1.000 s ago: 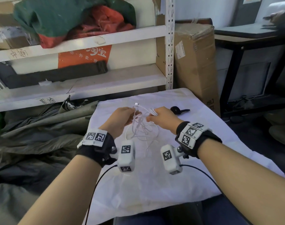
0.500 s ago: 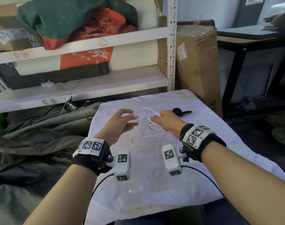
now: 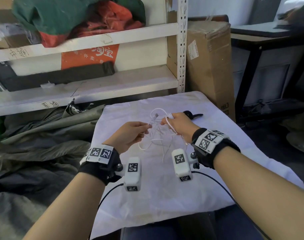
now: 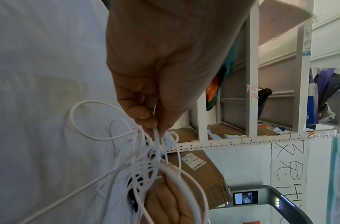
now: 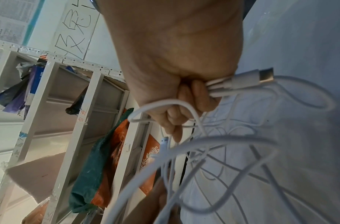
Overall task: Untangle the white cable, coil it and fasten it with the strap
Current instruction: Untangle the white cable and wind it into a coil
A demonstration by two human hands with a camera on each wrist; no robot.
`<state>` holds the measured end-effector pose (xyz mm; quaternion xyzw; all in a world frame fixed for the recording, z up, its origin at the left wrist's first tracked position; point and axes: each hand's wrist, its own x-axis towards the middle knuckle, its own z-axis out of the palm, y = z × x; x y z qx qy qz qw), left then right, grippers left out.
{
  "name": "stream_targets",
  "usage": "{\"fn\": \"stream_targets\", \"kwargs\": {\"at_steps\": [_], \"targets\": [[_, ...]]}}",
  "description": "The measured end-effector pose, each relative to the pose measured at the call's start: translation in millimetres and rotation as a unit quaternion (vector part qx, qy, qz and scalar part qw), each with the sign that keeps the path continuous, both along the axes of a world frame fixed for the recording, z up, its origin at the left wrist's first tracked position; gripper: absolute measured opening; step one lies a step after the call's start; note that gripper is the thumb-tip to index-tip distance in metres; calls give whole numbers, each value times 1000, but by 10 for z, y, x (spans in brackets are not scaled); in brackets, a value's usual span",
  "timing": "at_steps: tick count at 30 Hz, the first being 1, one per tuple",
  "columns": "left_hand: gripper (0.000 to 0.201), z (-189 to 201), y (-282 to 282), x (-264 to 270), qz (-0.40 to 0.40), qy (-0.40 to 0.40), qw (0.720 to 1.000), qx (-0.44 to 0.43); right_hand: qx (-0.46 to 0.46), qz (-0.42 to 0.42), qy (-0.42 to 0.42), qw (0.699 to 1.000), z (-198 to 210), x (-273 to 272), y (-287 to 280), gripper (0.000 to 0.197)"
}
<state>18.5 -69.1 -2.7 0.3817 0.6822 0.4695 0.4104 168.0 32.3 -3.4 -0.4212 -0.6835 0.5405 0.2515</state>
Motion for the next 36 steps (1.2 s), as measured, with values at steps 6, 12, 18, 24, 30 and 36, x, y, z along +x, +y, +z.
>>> {"fn": "stream_targets", "kwargs": {"at_steps": [6, 12, 18, 24, 30, 36], "targets": [[11, -46, -147, -319, 106, 120, 987, -12, -9, -75, 39, 996, -29, 136, 93, 18], [41, -115, -146, -484, 116, 397, 908, -63, -19, 2, 51, 999, -37, 105, 29, 17], [19, 132, 99, -50, 4, 262, 964, 35, 29, 64, -12, 997, -5, 122, 6, 20], [24, 223, 219, 125, -66, 285, 956, 31, 18, 76, 0, 997, -40, 164, 45, 25], [16, 210, 201, 114, -73, 281, 955, 54, 13, 52, 8, 999, -24, 139, 84, 29], [37, 96, 79, 21, -45, 254, 962, 94, -25, 43, 53, 997, -7, 176, 89, 19]]}}
